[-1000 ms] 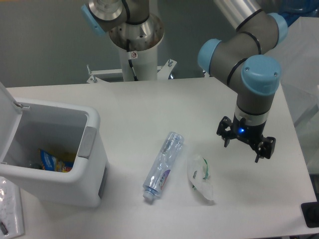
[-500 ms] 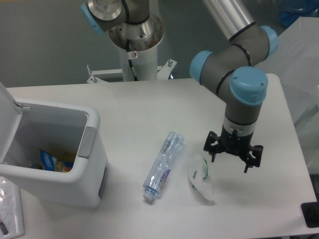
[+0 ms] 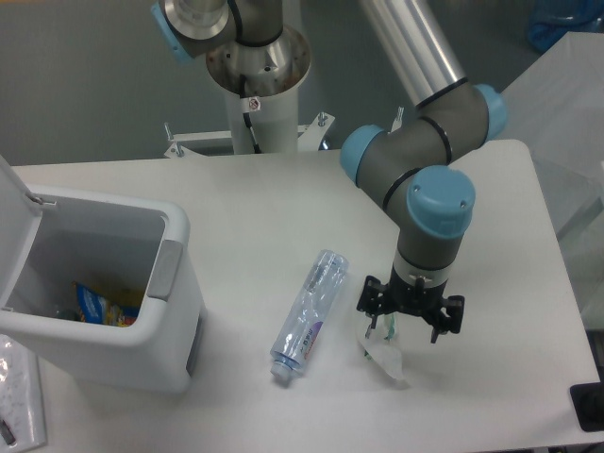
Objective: Place the trash in the trash can
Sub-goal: 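Close the gripper on the crumpled plastic bag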
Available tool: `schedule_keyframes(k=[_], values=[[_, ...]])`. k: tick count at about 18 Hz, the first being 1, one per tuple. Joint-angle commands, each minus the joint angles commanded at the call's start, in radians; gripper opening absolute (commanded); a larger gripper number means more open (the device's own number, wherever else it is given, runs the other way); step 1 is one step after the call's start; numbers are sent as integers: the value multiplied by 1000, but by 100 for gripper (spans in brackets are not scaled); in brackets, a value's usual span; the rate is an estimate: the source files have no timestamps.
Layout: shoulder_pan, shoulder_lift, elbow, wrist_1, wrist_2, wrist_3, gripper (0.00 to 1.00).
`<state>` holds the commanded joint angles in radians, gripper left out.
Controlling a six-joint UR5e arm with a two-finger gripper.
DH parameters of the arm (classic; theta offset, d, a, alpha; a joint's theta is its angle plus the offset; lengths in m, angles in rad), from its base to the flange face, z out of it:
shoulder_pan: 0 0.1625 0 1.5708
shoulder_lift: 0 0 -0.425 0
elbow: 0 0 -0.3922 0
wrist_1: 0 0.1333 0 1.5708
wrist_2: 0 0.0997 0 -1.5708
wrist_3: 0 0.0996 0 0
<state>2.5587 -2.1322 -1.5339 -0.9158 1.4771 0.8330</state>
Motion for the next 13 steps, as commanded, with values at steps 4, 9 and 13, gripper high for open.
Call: schedule_keyframes(k=[4,9,13], values=[[-26,-20,-6,-5,71,0,54],[-26,-23,-2,-2,80,3,0],[-26,-17,11,-2,69,2,0]])
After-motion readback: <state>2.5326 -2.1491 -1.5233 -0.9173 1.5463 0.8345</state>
